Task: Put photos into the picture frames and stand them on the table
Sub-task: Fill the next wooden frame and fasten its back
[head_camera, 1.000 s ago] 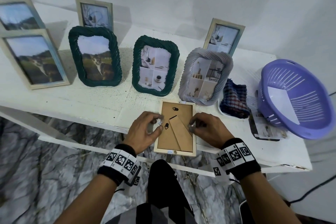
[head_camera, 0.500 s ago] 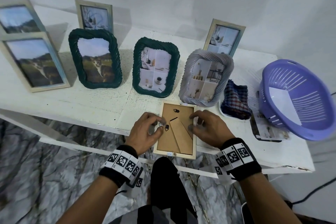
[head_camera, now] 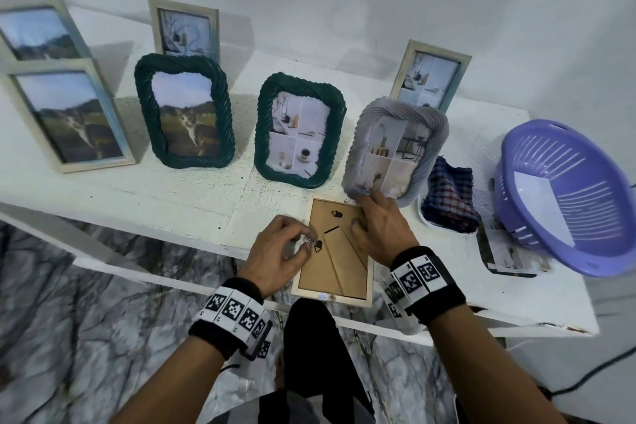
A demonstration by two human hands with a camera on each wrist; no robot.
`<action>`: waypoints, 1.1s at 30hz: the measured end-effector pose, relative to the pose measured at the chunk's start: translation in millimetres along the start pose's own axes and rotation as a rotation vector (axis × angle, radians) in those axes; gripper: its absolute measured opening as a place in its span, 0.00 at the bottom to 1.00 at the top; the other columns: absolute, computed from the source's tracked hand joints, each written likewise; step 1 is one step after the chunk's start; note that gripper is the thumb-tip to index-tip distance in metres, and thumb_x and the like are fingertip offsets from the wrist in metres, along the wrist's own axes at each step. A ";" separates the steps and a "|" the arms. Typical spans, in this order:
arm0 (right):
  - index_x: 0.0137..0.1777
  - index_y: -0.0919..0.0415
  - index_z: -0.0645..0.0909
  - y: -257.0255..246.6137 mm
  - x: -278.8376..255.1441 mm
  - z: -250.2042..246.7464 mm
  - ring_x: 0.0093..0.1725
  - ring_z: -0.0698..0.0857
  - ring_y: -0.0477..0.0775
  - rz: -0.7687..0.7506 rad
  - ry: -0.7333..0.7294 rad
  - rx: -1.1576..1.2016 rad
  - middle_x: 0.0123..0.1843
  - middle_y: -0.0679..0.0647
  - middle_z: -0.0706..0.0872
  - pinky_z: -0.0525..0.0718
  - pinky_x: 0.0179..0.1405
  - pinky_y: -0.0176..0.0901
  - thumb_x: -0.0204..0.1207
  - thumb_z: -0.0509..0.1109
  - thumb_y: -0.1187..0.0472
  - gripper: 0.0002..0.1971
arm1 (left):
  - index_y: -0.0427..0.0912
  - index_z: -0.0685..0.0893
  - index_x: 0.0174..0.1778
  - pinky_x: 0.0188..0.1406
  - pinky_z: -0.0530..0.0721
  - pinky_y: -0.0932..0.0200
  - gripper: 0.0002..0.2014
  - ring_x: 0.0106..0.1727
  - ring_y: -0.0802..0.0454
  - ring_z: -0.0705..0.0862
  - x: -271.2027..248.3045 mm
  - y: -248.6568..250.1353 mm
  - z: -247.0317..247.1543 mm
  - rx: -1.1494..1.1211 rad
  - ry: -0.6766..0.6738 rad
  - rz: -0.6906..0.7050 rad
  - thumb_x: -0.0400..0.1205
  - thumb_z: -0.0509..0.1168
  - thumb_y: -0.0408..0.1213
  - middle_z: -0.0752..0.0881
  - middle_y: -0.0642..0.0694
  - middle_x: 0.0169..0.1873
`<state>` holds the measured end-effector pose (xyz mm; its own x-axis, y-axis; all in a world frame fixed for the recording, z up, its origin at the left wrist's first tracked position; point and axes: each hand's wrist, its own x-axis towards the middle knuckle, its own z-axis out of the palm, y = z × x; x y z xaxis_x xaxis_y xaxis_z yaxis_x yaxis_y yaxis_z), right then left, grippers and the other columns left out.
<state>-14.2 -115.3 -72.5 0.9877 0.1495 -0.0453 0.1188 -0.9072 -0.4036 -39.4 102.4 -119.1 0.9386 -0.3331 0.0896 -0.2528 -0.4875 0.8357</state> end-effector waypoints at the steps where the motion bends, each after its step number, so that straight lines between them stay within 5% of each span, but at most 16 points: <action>1: 0.74 0.61 0.73 0.5 0.1 0.0 0.59 0.77 0.69 0.007 -0.010 0.008 0.62 0.65 0.79 0.74 0.61 0.54 0.74 0.66 0.65 0.27 | 0.50 0.86 0.52 0.55 0.71 0.79 0.09 0.54 0.68 0.78 -0.4 -0.4 -0.7 -0.009 -0.007 -0.004 0.80 0.70 0.33 0.79 0.55 0.52; 9: 0.72 0.62 0.74 3.2 -2.3 2.3 0.59 0.76 0.67 0.052 -0.032 0.061 0.59 0.65 0.79 0.72 0.61 0.52 0.71 0.66 0.66 0.26 | 0.49 0.86 0.54 0.54 0.83 0.63 0.07 0.54 0.63 0.78 -2.4 0.6 -2.9 -0.023 -0.015 -0.018 0.81 0.70 0.36 0.79 0.54 0.53; 17: 0.62 0.56 0.84 14.5 -2.5 6.0 0.63 0.76 0.64 0.125 -0.083 0.301 0.57 0.59 0.77 0.70 0.70 0.53 0.72 0.66 0.61 0.18 | 0.51 0.86 0.52 0.52 0.73 0.78 0.08 0.52 0.65 0.78 -0.2 0.1 -2.1 0.006 -0.010 -0.018 0.80 0.71 0.35 0.79 0.54 0.51; 22: 0.63 0.52 0.86 12.7 -5.6 4.3 0.62 0.74 0.60 0.149 -0.112 0.344 0.55 0.56 0.75 0.69 0.71 0.55 0.66 0.58 0.53 0.27 | 0.51 0.86 0.52 0.52 0.72 0.79 0.09 0.51 0.65 0.78 -0.3 -0.2 -2.1 0.014 0.000 -0.003 0.79 0.71 0.34 0.79 0.52 0.51; 26: 0.66 0.53 0.83 9.3 -11.3 1.2 0.61 0.74 0.61 0.135 -0.079 0.321 0.54 0.54 0.74 0.70 0.68 0.51 0.70 0.61 0.52 0.24 | 0.52 0.86 0.52 0.48 0.75 0.78 0.08 0.51 0.62 0.79 -0.4 -1.2 -2.4 0.016 -0.008 -0.013 0.80 0.71 0.36 0.79 0.53 0.52; 28: 0.70 0.53 0.78 1.5 -23.4 1.4 0.65 0.73 0.63 0.102 -0.028 0.275 0.59 0.55 0.75 0.71 0.67 0.51 0.74 0.67 0.55 0.23 | 0.51 0.87 0.52 0.47 0.76 0.77 0.08 0.51 0.61 0.79 -0.3 -0.9 -2.6 0.014 -0.001 -0.015 0.80 0.71 0.36 0.79 0.53 0.52; 30: 0.76 0.50 0.71 -8.9 -42.0 5.8 0.72 0.67 0.62 0.030 -0.014 0.208 0.71 0.58 0.71 0.70 0.70 0.53 0.71 0.67 0.45 0.32 | 0.50 0.87 0.53 0.48 0.76 0.75 0.07 0.50 0.61 0.80 0.2 -1.4 -2.5 0.015 0.016 -0.011 0.80 0.71 0.36 0.80 0.53 0.51; 33: 0.83 0.41 0.55 -19.2 -68.4 20.6 0.84 0.45 0.60 -0.013 -0.107 0.147 0.86 0.60 0.48 0.57 0.78 0.54 0.64 0.65 0.31 0.46 | 0.50 0.86 0.52 0.48 0.75 0.75 0.07 0.49 0.62 0.80 0.9 -1.2 -2.0 0.022 0.019 -0.017 0.80 0.72 0.38 0.80 0.52 0.51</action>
<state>-86.2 -100.0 -80.4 0.9688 0.2093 -0.1328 0.1080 -0.8386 -0.5339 -37.8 104.4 -118.9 0.9471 -0.3092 0.0857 -0.2415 -0.5111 0.8249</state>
